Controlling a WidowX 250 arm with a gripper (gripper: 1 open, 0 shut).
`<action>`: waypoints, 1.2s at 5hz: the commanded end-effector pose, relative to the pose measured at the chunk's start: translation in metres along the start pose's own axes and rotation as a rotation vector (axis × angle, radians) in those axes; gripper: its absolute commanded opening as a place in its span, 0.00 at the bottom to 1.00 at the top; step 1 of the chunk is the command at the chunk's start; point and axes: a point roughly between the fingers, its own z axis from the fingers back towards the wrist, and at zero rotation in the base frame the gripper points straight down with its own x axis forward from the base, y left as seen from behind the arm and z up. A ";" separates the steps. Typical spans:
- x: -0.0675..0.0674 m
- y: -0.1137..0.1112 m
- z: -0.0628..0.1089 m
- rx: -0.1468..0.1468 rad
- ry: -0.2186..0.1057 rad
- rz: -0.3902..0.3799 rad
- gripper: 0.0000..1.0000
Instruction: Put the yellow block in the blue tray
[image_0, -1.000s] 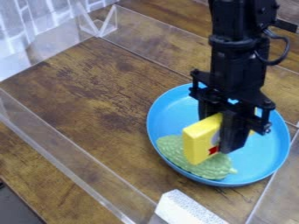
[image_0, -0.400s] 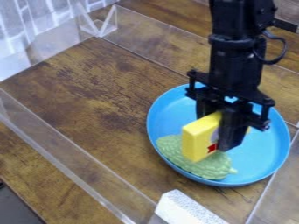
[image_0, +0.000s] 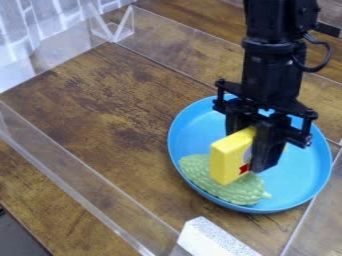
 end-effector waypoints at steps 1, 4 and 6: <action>0.007 -0.003 0.016 -0.006 -0.043 0.003 0.00; 0.007 -0.003 0.019 -0.012 -0.025 0.024 0.00; 0.006 -0.002 0.021 -0.015 -0.019 0.033 0.00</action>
